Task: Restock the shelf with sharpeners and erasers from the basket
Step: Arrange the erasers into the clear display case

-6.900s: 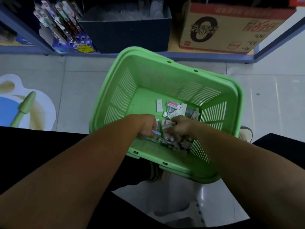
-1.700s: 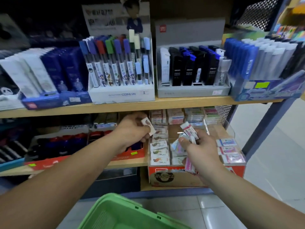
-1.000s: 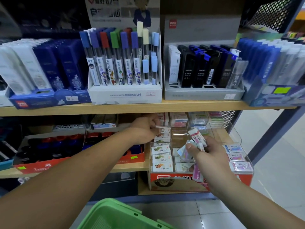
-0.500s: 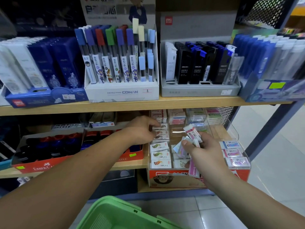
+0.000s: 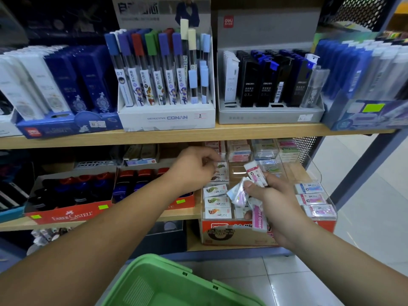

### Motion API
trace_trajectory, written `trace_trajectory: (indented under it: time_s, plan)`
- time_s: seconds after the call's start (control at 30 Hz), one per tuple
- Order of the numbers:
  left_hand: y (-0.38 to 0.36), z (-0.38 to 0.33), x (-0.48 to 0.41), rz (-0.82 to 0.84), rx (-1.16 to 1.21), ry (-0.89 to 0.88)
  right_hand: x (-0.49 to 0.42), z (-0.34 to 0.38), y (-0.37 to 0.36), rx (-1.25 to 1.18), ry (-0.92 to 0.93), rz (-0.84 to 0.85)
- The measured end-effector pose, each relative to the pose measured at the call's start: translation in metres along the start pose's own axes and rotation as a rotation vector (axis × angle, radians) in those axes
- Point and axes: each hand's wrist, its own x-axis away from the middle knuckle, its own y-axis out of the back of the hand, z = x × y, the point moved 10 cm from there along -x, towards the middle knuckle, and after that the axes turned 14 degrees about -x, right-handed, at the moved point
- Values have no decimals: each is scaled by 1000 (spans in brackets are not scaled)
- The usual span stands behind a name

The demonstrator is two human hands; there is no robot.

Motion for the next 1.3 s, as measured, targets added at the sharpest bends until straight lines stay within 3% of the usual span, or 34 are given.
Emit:
trace_trajectory:
  time_s: [0.1,0.33,0.47,0.6,0.77,0.9,1.3]
  plan:
    - [-29,-19,25,257,302,7,1,-1,-4,-19,-24,30]
    - [-43,-26,45,349,305,-73,3,1,-6,-19,-36,65]
    - [-45,-38,46,288,207,-170,3,2,-8,11,-16,72]
    - [-48,-36,46,333,239,-90,4,-3,0,21,-44,64]
    - [-39,-29,33,186,278,30,0,22,42,40,118,-175]
    - [-48,-43,16,159,390,60,3,53,69,82,253,-261]
    - [-91,-70,-71,-19,92,78,-2,58,104,34,264,-307]
